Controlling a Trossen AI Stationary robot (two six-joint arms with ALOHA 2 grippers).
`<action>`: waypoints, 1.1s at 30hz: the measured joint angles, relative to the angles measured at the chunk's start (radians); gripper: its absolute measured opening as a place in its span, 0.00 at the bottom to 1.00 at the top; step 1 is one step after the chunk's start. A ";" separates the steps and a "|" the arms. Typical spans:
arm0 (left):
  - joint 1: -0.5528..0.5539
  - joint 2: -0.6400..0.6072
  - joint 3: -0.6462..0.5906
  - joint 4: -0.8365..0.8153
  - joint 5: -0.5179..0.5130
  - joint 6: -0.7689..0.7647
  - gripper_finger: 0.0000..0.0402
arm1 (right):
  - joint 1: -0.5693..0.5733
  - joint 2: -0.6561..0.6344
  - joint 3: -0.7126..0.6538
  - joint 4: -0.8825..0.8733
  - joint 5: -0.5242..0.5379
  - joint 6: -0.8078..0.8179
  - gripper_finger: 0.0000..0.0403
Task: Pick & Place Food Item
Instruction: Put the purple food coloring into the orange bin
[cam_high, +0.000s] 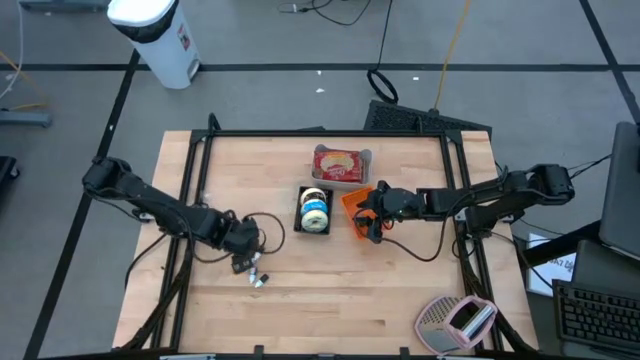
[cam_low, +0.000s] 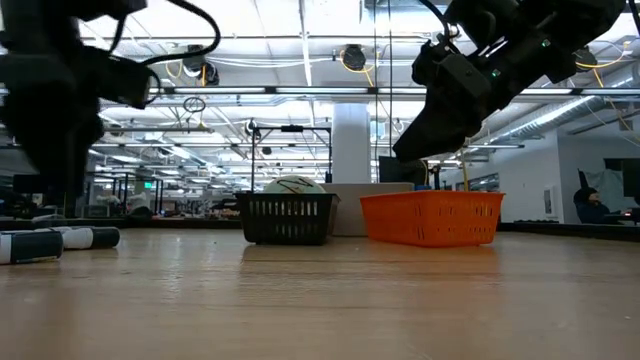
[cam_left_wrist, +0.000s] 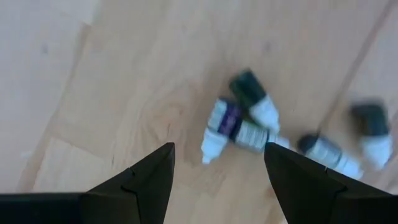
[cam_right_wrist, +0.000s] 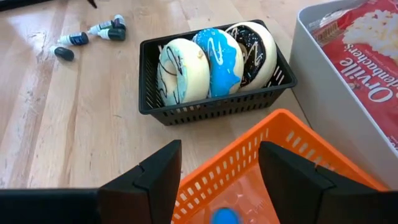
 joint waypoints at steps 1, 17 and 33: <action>-0.012 0.007 -0.008 0.002 0.002 0.014 0.62 | 0.000 0.000 0.000 0.000 0.000 0.000 0.50; -0.018 0.207 -0.035 0.168 -0.059 0.222 0.62 | 0.000 0.000 0.000 0.044 0.000 -0.005 0.49; -0.004 0.231 -0.036 0.171 -0.016 0.220 0.34 | 0.000 0.000 0.000 0.044 -0.001 0.003 0.49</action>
